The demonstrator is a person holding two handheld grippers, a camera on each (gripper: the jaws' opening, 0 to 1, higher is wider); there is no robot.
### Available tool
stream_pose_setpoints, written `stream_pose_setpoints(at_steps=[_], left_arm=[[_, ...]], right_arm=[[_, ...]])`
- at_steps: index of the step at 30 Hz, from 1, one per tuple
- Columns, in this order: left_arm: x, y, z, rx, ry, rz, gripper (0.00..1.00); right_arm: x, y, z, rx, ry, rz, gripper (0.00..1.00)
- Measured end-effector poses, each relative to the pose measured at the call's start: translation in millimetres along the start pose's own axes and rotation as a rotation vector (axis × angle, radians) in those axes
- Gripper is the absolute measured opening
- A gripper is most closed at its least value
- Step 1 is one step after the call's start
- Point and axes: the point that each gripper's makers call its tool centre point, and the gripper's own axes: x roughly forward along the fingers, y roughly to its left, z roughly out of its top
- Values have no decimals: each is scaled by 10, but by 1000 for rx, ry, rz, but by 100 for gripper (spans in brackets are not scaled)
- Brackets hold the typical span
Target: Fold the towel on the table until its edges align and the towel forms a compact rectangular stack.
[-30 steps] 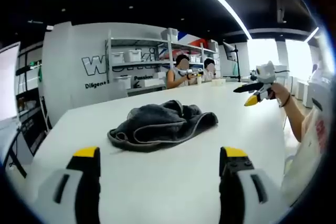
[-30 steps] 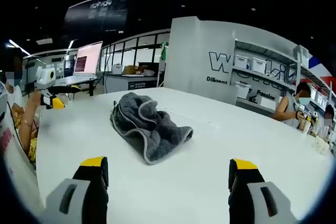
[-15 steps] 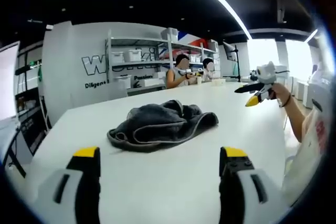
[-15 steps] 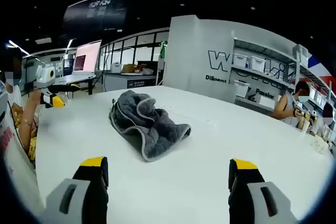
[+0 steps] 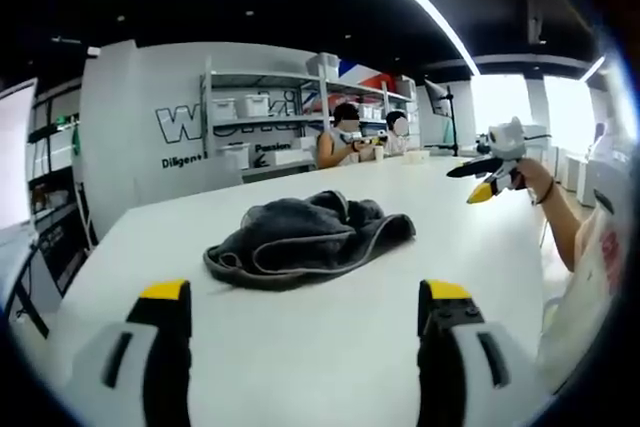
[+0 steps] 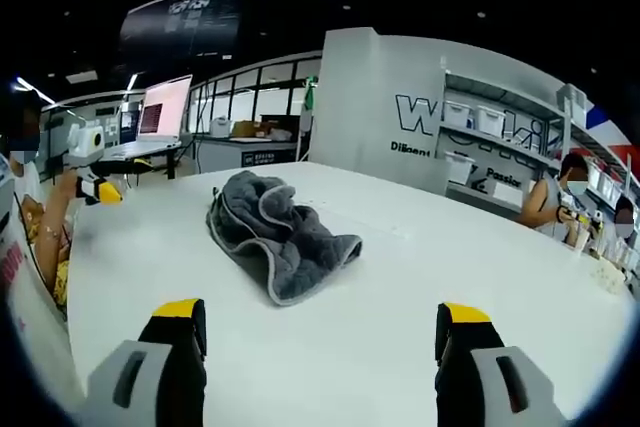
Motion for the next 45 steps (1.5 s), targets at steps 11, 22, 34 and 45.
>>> stream_pose_setpoints(at_steps=[11, 22, 34, 45], left_arm=[[-8, 21, -21, -9, -2, 1, 99], [-17, 32, -44, -18, -7, 0, 99], [-33, -2, -52, -18, -9, -11, 99], [-65, -27, -40, -20, -20, -13, 99]], right_arm=[[-1, -3, 27, -3, 2, -4, 100], [0, -10, 143, -6, 2, 1, 94], [210, 138, 627, 15, -35, 118, 98], [734, 294, 1065, 9, -39, 191, 88]])
